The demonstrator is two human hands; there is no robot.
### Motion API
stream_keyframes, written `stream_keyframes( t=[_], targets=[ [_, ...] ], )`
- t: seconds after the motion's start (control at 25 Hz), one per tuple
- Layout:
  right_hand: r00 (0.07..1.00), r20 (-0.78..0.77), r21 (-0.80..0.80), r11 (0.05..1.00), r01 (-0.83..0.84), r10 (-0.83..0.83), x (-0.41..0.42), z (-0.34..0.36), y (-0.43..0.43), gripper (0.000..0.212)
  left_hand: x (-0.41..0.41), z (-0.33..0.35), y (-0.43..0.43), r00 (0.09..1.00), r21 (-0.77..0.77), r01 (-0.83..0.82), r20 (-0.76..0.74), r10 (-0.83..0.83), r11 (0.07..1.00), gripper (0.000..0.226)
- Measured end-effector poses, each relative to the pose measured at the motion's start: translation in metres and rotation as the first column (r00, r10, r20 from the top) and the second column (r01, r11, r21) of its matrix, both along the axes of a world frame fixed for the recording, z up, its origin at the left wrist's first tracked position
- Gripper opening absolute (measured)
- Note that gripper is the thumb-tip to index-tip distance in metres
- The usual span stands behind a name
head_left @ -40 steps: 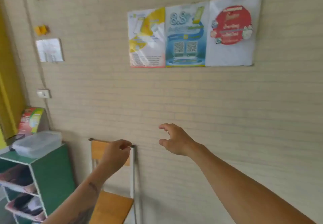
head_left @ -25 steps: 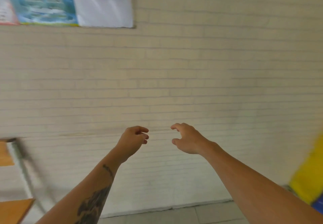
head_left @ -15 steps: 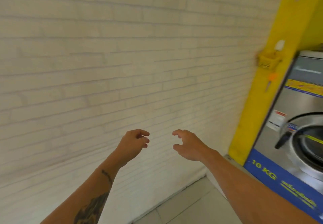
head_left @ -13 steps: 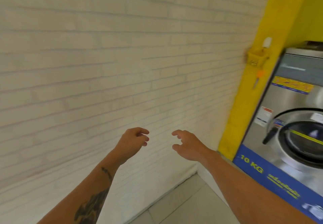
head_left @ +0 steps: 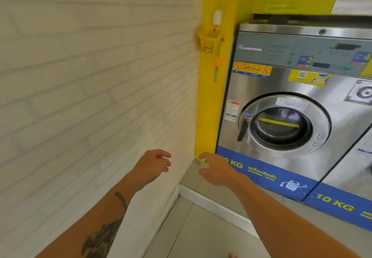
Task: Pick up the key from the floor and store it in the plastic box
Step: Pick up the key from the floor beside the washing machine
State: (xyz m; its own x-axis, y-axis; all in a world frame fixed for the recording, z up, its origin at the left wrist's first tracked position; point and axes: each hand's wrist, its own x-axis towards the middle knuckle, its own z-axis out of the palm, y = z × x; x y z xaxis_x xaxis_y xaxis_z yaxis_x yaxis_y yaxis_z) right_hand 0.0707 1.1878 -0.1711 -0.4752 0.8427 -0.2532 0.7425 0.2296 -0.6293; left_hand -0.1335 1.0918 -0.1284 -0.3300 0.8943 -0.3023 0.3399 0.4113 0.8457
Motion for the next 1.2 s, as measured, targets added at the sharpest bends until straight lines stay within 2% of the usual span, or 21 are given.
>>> stream_keyframes(
  t=[0.24, 0.48, 0.6, 0.84, 1.04, 1.2],
  targets=[
    [0.995, 0.097, -0.008, 1.000, -0.003, 0.004, 0.044, -0.062, 0.168, 0.055, 0.034, -0.062, 0.163, 0.999, -0.084, 0.037, 0.034, -0.034, 0.996, 0.021],
    [0.958, 0.277, -0.040, 0.997, -0.070, 0.078, 0.053, -0.131, 0.287, 0.053, 0.048, -0.133, 0.283, 0.995, -0.271, 0.009, 0.095, 0.017, 0.962, 0.029],
    [0.947, 0.294, -0.110, 0.989, -0.100, 0.129, 0.038, -0.187, 0.333, 0.056, 0.043, -0.193, 0.344, 0.998, -0.332, 0.063, 0.024, -0.058, 0.941, 0.034],
    [0.937, 0.315, -0.151, 0.983, -0.107, 0.150, -0.002, -0.368, 0.408, 0.056, 0.026, -0.370, 0.455, 0.966, -0.375, 0.164, -0.128, -0.226, 0.913, 0.040],
    [0.907, 0.382, -0.102, 0.983, -0.150, 0.178, -0.023, -0.543, 0.455, 0.054, 0.006, -0.550, 0.517, 0.931, -0.371, 0.205, -0.211, -0.298, 0.905, 0.047],
    [0.870, 0.452, -0.052, 0.979, -0.197, 0.199, -0.029, -0.649, 0.485, 0.053, -0.001, -0.651, 0.553, 0.902, -0.343, 0.213, -0.292, -0.319, 0.915, 0.051]
  ],
)
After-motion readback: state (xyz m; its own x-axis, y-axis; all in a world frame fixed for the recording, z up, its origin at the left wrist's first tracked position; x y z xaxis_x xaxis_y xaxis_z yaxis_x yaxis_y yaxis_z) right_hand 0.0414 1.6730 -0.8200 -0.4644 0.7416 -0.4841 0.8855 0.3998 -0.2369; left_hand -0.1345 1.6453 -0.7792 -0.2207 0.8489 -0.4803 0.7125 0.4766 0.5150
